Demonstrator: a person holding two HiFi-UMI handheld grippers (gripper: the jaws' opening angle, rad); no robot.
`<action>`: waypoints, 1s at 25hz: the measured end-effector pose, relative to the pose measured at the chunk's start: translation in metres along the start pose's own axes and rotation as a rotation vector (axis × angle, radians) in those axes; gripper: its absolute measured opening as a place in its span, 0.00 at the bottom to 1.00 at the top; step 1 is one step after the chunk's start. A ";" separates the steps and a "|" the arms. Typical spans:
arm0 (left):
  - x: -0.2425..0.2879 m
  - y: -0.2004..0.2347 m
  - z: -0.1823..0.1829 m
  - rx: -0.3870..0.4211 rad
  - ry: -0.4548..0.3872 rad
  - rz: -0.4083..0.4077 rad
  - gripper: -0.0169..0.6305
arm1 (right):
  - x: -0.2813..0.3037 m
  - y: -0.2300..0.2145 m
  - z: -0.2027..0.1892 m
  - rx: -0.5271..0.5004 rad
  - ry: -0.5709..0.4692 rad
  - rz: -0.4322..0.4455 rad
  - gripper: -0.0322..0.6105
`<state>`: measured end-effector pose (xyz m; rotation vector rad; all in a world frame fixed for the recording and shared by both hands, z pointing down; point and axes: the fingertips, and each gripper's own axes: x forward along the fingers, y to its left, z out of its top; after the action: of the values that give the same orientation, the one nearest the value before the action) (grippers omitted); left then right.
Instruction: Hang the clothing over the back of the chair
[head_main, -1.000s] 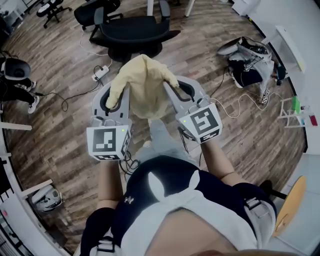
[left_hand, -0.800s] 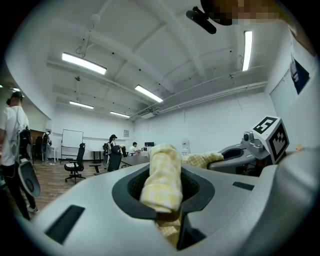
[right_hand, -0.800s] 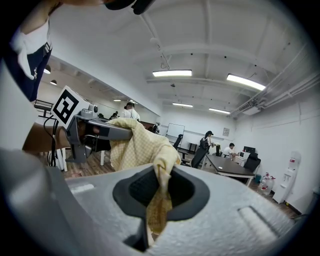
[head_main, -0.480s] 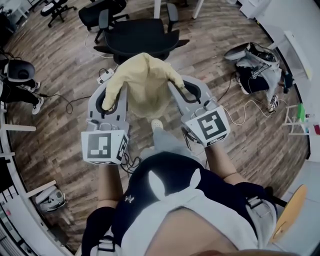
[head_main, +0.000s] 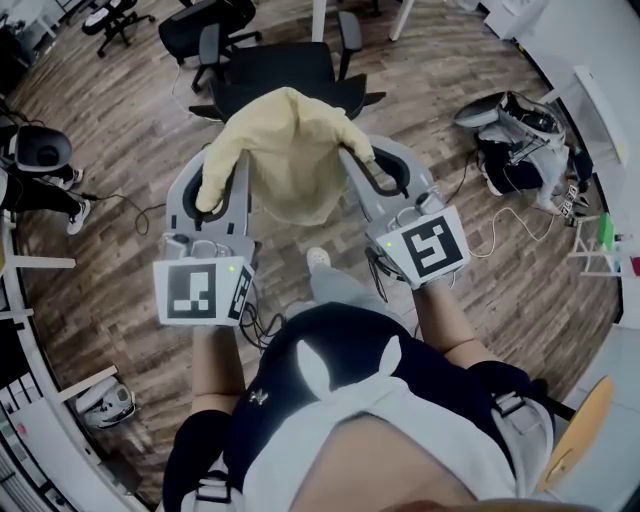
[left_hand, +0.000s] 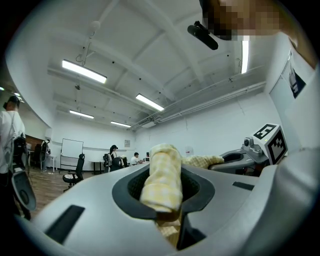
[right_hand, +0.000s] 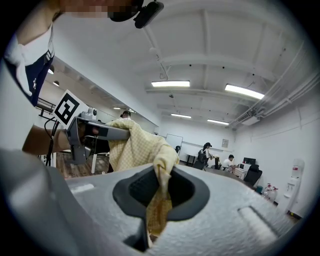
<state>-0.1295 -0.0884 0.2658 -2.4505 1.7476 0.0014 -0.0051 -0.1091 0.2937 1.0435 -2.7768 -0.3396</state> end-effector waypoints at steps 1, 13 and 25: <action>0.004 0.003 0.003 0.003 -0.008 0.001 0.15 | 0.003 -0.004 0.003 -0.002 -0.007 -0.003 0.10; 0.043 0.019 0.039 0.054 -0.088 0.010 0.15 | 0.026 -0.046 0.029 -0.061 -0.077 -0.029 0.10; 0.096 0.038 0.039 0.075 -0.102 0.030 0.15 | 0.064 -0.092 0.021 -0.091 -0.089 -0.038 0.10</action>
<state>-0.1309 -0.1865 0.2152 -2.3287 1.7091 0.0618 0.0001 -0.2158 0.2530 1.0867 -2.7918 -0.5240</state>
